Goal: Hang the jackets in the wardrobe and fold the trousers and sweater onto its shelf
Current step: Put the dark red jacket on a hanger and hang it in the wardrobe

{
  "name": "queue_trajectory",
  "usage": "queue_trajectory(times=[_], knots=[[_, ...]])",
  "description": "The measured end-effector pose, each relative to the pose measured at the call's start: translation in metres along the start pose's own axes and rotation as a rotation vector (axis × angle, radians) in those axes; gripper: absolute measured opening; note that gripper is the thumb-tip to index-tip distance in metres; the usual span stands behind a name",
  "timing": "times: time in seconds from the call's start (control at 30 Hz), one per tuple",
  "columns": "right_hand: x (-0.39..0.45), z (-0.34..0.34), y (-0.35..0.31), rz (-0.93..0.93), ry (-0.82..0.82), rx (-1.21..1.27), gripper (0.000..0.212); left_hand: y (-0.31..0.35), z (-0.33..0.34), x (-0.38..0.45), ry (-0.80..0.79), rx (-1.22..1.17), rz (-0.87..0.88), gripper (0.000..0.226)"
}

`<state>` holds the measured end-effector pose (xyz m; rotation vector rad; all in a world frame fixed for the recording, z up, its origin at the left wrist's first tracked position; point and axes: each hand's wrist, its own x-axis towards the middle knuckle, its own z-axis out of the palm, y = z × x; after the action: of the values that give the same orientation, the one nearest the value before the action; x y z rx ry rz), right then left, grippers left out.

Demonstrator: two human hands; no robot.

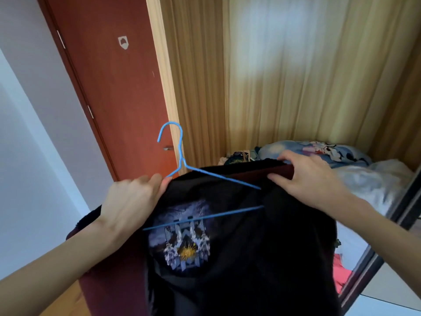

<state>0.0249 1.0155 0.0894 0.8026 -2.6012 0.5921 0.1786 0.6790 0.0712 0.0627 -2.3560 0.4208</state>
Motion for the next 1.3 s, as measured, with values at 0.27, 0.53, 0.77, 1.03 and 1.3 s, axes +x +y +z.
queue_trajectory(times=[0.27,0.53,0.77,1.03,1.3], knots=[[-0.043,0.02,-0.054,-0.148,0.206,0.278,0.047,-0.007,-0.019,0.015,0.17,-0.042,-0.124,0.054],[-0.007,-0.018,-0.019,-0.441,0.483,0.186,0.033,-0.006,-0.043,0.017,0.333,-0.042,-0.047,0.057],[0.017,-0.016,-0.081,-0.544,0.017,0.063,0.041,0.019,-0.052,0.035,0.312,-0.059,0.106,0.055],[0.009,-0.004,-0.087,-0.437,0.225,0.037,0.039,0.005,-0.044,0.04,0.173,-0.217,0.163,0.043],[-0.004,-0.009,-0.07,-0.308,0.258,0.041,0.047,0.007,-0.006,0.004,0.065,-0.068,-0.128,0.06]])
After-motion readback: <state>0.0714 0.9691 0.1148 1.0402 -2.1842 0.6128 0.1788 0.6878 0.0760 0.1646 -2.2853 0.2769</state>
